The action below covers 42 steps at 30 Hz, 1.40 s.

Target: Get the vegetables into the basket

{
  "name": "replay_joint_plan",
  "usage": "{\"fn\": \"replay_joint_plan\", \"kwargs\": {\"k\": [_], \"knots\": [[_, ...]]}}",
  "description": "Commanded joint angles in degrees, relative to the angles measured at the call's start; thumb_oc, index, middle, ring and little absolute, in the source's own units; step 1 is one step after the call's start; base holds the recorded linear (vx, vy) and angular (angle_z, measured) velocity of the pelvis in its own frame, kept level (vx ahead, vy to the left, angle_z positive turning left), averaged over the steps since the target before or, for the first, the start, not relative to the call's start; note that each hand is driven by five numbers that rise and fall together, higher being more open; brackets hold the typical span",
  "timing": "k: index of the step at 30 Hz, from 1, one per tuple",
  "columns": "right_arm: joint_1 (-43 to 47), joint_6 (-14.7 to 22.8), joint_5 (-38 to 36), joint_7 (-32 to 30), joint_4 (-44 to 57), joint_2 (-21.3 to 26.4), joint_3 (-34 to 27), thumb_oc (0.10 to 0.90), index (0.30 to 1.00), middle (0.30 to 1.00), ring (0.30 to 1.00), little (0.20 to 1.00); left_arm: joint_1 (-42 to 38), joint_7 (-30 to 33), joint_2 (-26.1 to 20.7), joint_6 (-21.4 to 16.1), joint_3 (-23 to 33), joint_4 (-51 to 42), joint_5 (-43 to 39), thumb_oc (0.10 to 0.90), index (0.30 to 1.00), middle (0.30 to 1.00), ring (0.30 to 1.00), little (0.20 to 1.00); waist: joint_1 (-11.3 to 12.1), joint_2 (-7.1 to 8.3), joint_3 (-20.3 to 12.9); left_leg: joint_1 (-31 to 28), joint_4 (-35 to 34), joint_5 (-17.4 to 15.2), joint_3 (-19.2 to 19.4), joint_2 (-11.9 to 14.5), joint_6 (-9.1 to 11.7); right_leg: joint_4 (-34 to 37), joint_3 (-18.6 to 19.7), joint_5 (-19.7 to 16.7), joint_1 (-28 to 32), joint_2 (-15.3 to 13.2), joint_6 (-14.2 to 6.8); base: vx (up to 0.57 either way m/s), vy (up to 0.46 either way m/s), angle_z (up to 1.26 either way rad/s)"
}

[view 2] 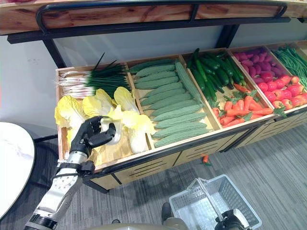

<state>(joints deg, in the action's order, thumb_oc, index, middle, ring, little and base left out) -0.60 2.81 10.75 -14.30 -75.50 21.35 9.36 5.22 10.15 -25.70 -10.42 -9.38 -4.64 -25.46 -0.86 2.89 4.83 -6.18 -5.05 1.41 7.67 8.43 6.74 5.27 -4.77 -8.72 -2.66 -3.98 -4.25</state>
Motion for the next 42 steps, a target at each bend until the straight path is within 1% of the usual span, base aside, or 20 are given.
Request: {"fn": "replay_joint_plan", "kwargs": {"k": [1,7,11,15,18,19,20,21,22,23,24,25,27,30,31,33,34,36,38,42], "knots": [[3.5,1.5,-2.1,-0.9,-1.8,2.1,0.4,0.4,0.3,0.3,0.3,0.3,-3.6,-4.0,-1.4,-7.0,2.7,-6.5,-3.8,0.4,0.3,0.3,0.3,0.3,0.2,1.74,-1.1,1.7,0.0,-1.0,-3.0,0.9,0.0,-0.3,0.4,2.1,2.4,-4.9,-6.0,0.0,0.0,0.0],[3.4,2.1,-2.6,-0.3,-1.6,2.1,-0.7,0.4,0.3,0.3,0.3,0.3,-2.4,-9.6,-2.8,-7.4,1.3,-8.6,-9.6,0.4,0.3,0.3,0.3,0.3,0.6,2.34,-0.9,1.1,0.0,-1.5,-2.8,0.4,-0.4,-0.3,0.2,1.8,2.7,-5.4,-6.4,0.0,0.044,0.0],[3.4,2.2,-2.8,0.1,-1.1,2.0,-1.5,0.4,0.3,0.3,0.3,0.3,-2.1,-13.4,-3.6,-7.2,0.4,-10.8,-14.3,0.4,0.3,0.3,0.3,0.3,0.9,3.01,-0.4,0.0,0.1,-2.2,-1.7,-1.1,-1.8,-0.3,1.3,0.8,2.6,-6.6,-7.5,0.0,0.113,-0.01],[3.8,2.2,-2.7,0.5,-1.3,1.9,-1.5,0.4,0.3,0.3,0.3,0.3,-2.9,-14.4,-4.4,-7.9,-0.5,-12.0,-15.1,0.4,0.3,0.3,0.3,0.3,1.2,3.62,0.3,0.5,2.2,-3.7,-0.8,-2.6,-3.0,-0.4,2.8,-0.6,1.9,-7.8,-8.3,-0.04,0.15,-0.16],[2.9,2.3,-2.6,0.6,0.2,1.6,-1.9,0.4,0.3,0.3,0.3,0.3,-4.9,-14.9,-5.6,-8.4,-2.1,-12.4,-15.2,0.4,0.3,0.3,0.3,0.3,0.3,4.88,1.5,0.8,3.7,-5.2,0.2,-5.1,-4.7,-3.2,5.0,-4.9,-0.7,-10.2,-10.2,-0.09,0.197,-0.31],[3.0,2.1,-2.5,0.6,0.0,1.6,-1.8,0.4,0.3,0.3,0.3,0.3,-5.0,-14.7,-5.8,-8.7,-2.2,-12.7,-15.1,0.4,0.3,0.3,0.3,0.3,0.2,5.11,1.7,0.8,3.8,-5.3,0.5,-5.7,-5.0,-3.6,5.5,-6.6,-1.4,-10.6,-10.5,-0.12,0.224,-0.32],[2.6,2.1,-2.5,0.7,0.4,1.5,-2.0,0.4,0.3,0.3,0.3,0.3,-5.5,-14.6,-5.8,-8.8,-2.2,-12.3,-15.1,0.4,0.3,0.3,0.3,0.3,-0.5,5.47,2.1,0.9,3.9,-5.7,1.3,-6.7,-5.5,-3.0,6.8,-10.1,-2.7,-11.3,-10.8,-0.09,0.152,-0.32],[2.6,2.1,-2.5,0.7,0.4,1.5,-2.0,0.4,0.3,0.3,0.3,0.3,-5.5,-14.6,-5.8,-8.8,-2.2,-12.3,-15.1,0.4,0.3,0.3,0.3,0.3,-0.4,5.48,2.1,0.9,3.9,-5.7,1.4,-6.7,-5.5,-2.9,6.9,-10.1,-2.7,-11.3,-10.8,-0.19,0.179,-0.41],[2.8,2.0,-2.7,0.7,0.8,1.3,-2.1,0.4,0.3,0.3,0.3,0.3,-6.5,-14.5,-6.0,-9.1,-2.4,-11.7,-15.0,0.4,0.3,0.3,0.3,0.3,-1.1,5.65,2.8,1.6,4.3,-5.5,2.8,-7.0,-5.7,-2.9,7.4,-13.3,-5.0,-11.8,-10.8,-0.18,0.12,-0.6],[2.7,1.9,-2.7,0.6,1.0,1.2,-2.1,0.4,0.3,0.3,0.3,0.3,-6.8,-14.3,-6.1,-9.2,-2.6,-11.3,-15.1,0.4,0.3,0.3,0.3,0.3,-1.0,5.31,3.3,1.7,4.6,-5.7,3.5,-6.6,-5.9,-3.5,6.2,-12.4,-5.3,-11.8,-10.8,-0.34,0.223,-0.75],[2.1,2.0,-2.9,0.5,0.9,0.9,-2.6,0.4,0.3,0.3,0.3,0.3,-7.1,-14.6,-6.3,-8.8,-2.9,-11.0,-15.1,0.4,0.3,0.3,0.3,0.3,-0.3,4.55,3.4,2.5,4.0,-4.7,5.4,-6.2,-6.4,-7.0,0.3,-8.9,-5.0,-12.9,-9.8,-0.23,0.151,-0.7],[2.2,2.0,-2.9,0.5,0.9,0.8,-2.6,0.4,0.3,0.3,0.3,0.3,-7.1,-14.6,-6.3,-8.8,-2.9,-10.9,-15.1,0.4,0.3,0.3,0.3,0.3,-0.3,4.66,3.3,2.7,4.0,-4.5,5.3,-6.3,-6.5,-7.0,0.4,-8.9,-5.2,-13.0,-9.8,-0.23,0.14,-0.49],[2.0,1.9,-3.0,0.4,0.5,0.8,-2.5,0.4,0.3,0.3,0.3,0.3,-7.3,-14.8,-6.1,-8.4,-3.0,-10.9,-15.1,0.4,0.3,0.3,0.3,0.3,0.2,4.06,3.2,3.3,3.5,-3.9,6.5,-6.1,-6.7,-10.4,-3.7,-5.6,-3.6,-13.0,-8.9,-0.13,0.093,-0.37],[2.0,1.9,-2.6,0.2,-0.5,1.2,-2.7,0.4,0.3,0.3,0.3,0.3,-7.2,-15.1,-6.2,-8.1,-3.0,-11.4,-14.8,0.4,0.3,0.3,0.3,0.3,0.9,3.43,2.7,4.1,3.8,-3.5,8.8,-5.9,-7.3,-16.7,-5.7,-1.7,-2.2,-12.6,-7.8,-0.16,0.092,-0.5],[2.2,1.9,-2.1,0.0,-0.8,1.5,-2.6,0.4,0.3,0.3,0.3,0.3,-6.0,-15.4,-6.6,-7.7,-2.2,-12.5,-14.5,0.4,0.3,0.3,0.3,0.3,2.1,3.55,1.8,4.6,4.4,-3.4,12.0,-5.6,-7.4,-17.7,-9.5,-0.7,0.3,-13.9,-7.8,-0.15,-0.014,-0.6],[2.1,1.8,-1.9,0.1,-0.7,1.3,-2.3,0.4,0.3,0.3,0.3,0.3,-5.5,-15.4,-6.7,-7.5,-1.7,-12.6,-14.3,0.4,0.3,0.3,0.3,0.3,2.4,3.93,1.3,4.5,4.3,-3.3,13.0,-5.7,-7.2,-15.5,-10.6,-1.2,1.9,-14.3,-8.1,-0.03,-0.045,-0.9],[1.9,2.0,-1.8,0.0,-0.3,1.2,-2.3,0.4,0.3,0.3,0.3,0.3,-5.1,-15.6,-6.7,-7.5,-1.4,-12.3,-14.4,0.4,0.3,0.3,0.3,0.3,2.6,4.03,1.0,3.5,3.9,-4.6,13.0,-5.8,-6.6,-14.0,-11.5,-0.7,2.7,-14.5,-9.2,0.05,-0.069,-0.93],[1.5,1.9,-1.6,0.3,-0.4,1.2,-2.2,0.4,0.3,0.3,0.3,0.3,-4.5,-15.8,-6.8,-7.4,-0.8,-12.8,-14.5,0.4,0.3,0.3,0.3,0.3,2.6,4.08,0.5,3.4,4.0,-4.4,14.3,-5.4,-6.2,-11.3,-12.6,0.1,3.7,-14.0,-9.4,0.02,-0.147,-0.81],[0.9,1.5,-1.4,0.5,-1.2,1.1,-2.6,0.4,0.3,0.3,0.3,0.3,-4.4,-16.1,-6.2,-7.2,-0.6,-12.9,-15.2,0.4,0.3,0.3,0.3,0.3,2.3,3.67,0.3,3.4,4.4,-3.3,15.4,-4.1,-5.0,-7.8,-13.3,2.7,5.1,-12.1,-8.7,-0.02,-0.248,-0.42],[0.3,1.4,-1.6,0.1,-1.1,1.6,-2.9,0.4,0.3,0.3,0.3,0.3,-4.6,-16.2,-5.6,-7.2,-1.3,-12.8,-15.5,0.4,0.3,0.3,0.3,0.3,1.5,2.97,0.4,3.3,3.8,-1.2,15.8,-2.2,-3.4,-4.8,-13.4,4.9,6.4,-9.4,-7.4,-0.03,-0.204,-0.34]]}}
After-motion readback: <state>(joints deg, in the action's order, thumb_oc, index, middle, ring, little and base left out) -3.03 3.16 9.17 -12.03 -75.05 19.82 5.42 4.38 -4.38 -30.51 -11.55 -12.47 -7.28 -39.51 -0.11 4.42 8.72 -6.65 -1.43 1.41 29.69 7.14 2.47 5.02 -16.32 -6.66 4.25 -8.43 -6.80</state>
